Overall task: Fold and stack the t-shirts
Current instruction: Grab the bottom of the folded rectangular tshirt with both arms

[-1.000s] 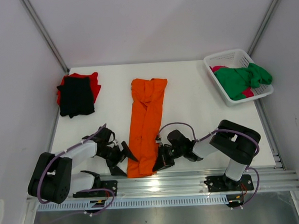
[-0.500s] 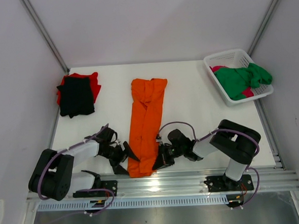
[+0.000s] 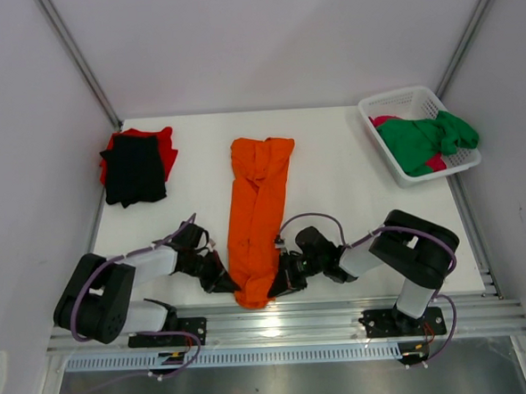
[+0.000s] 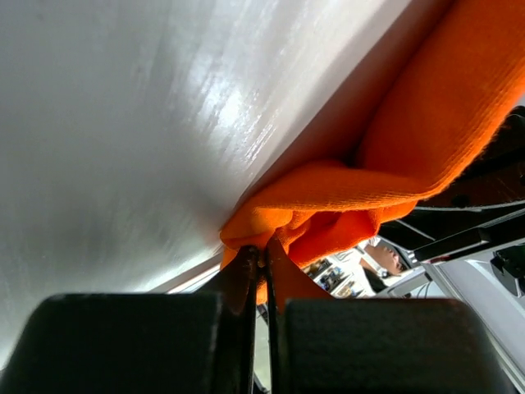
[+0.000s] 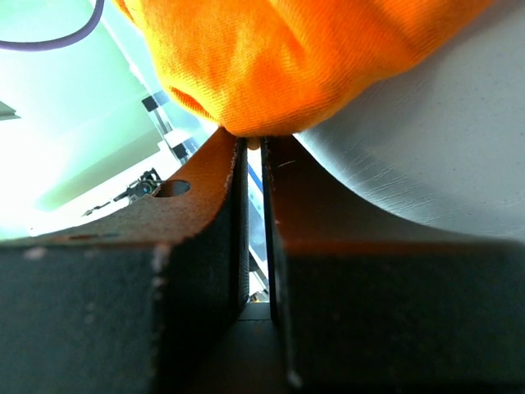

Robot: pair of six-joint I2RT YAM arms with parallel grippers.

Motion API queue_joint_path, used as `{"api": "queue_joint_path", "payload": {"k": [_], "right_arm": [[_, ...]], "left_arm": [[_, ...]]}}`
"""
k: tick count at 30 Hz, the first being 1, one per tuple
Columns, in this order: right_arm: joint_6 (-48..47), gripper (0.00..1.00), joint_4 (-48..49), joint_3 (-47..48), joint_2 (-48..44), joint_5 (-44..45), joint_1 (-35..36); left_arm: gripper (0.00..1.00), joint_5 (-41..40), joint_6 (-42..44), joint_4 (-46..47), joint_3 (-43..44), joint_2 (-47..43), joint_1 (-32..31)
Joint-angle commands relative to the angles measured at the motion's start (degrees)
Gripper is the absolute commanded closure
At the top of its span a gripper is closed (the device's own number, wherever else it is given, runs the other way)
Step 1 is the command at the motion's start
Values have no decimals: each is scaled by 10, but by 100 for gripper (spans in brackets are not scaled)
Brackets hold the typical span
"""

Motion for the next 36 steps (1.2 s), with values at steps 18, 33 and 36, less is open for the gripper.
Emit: {"api": "queue_joint_path", "payload": {"k": [18, 33, 36], "right_arm": [[-97, 100, -201, 4, -173, 55, -64], [-108, 100, -196, 25, -144, 34, -70], [-127, 100, -224, 64, -132, 27, -77]], "left_arm": [[99, -98, 102, -200, 125, -42, -2], [99, -94, 98, -207, 147, -37, -2], [99, -94, 102, -220, 176, -30, -2]]}}
